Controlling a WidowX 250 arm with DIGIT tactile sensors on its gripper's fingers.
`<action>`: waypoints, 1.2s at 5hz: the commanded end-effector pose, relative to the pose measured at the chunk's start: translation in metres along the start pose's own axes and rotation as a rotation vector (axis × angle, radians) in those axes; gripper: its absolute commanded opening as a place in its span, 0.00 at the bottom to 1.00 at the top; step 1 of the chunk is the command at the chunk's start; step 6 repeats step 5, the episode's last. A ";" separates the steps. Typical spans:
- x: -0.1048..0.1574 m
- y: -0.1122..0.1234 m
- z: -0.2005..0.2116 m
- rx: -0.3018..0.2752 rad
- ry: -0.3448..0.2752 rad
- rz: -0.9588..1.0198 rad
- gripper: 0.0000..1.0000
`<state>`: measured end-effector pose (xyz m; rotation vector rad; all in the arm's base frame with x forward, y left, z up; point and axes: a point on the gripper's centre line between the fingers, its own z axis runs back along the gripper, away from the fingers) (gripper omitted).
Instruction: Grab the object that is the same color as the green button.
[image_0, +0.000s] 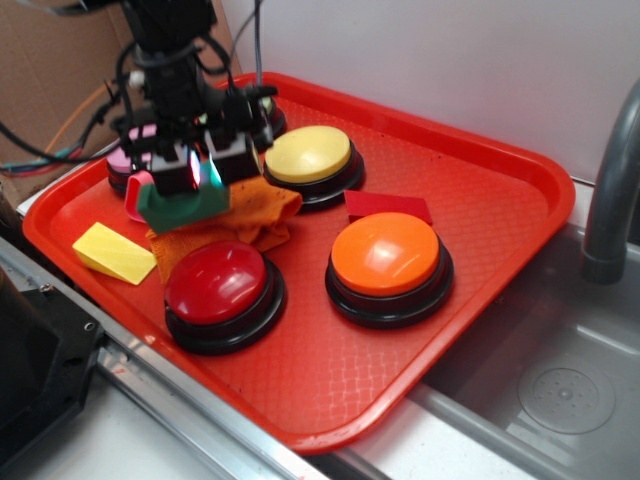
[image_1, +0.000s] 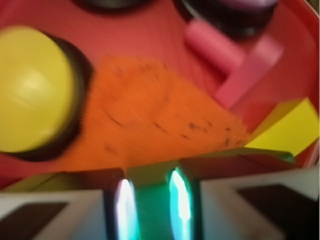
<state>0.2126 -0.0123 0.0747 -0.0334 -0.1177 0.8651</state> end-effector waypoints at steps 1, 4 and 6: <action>0.020 -0.023 0.074 -0.119 0.026 -0.266 0.00; 0.026 -0.049 0.135 -0.176 -0.088 -0.618 0.00; 0.030 -0.050 0.135 -0.181 -0.061 -0.642 0.00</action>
